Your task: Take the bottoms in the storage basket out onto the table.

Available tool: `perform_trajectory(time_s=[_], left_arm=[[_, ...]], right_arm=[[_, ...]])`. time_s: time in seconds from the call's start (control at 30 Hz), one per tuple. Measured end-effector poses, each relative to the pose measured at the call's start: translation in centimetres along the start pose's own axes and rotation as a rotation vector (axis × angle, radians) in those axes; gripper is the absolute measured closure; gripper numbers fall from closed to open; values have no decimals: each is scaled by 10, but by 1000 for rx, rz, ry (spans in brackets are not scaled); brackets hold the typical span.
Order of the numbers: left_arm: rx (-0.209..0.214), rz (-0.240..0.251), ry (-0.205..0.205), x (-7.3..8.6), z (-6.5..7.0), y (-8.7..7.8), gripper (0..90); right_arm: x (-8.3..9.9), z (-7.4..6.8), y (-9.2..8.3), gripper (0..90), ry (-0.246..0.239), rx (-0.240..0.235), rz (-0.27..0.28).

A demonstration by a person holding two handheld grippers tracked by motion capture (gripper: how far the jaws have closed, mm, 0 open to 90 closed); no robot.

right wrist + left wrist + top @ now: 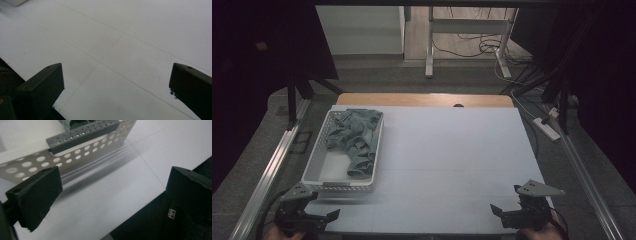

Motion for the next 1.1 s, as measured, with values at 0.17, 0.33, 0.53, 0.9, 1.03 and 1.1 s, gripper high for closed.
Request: perform_trajectory(time_s=[0.17,0.33,0.53,0.9,1.03,1.1], left_arm=[[13,0,-10,0,-2,0,0],[11,-5,-9,0,-1,0,0],[16,-7,-13,0,-2,0,0],[24,-10,-11,-3,-2,1,0],[43,2,-18,-7,-4,-2,1],[44,3,-19,-9,-4,-2,1]], right_arm=[[0,-3,3,0,-26,-10,-21],[0,-2,3,0,-14,-15,-21],[0,-2,3,0,-7,-23,-25],[0,-4,5,0,-30,-29,-45],[0,-4,6,0,-35,-31,-54],[0,-5,6,0,-38,-31,-58]])
Point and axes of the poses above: each handheld gripper's, and its own axes: y roughly forward along the jaws, x roughly out of its underside, z roughly to its right, the point moved 3 cm from there along y, roughly forward along the jaws, and after that the axes turned 5 degrees about -y, right-handed, at the moved point
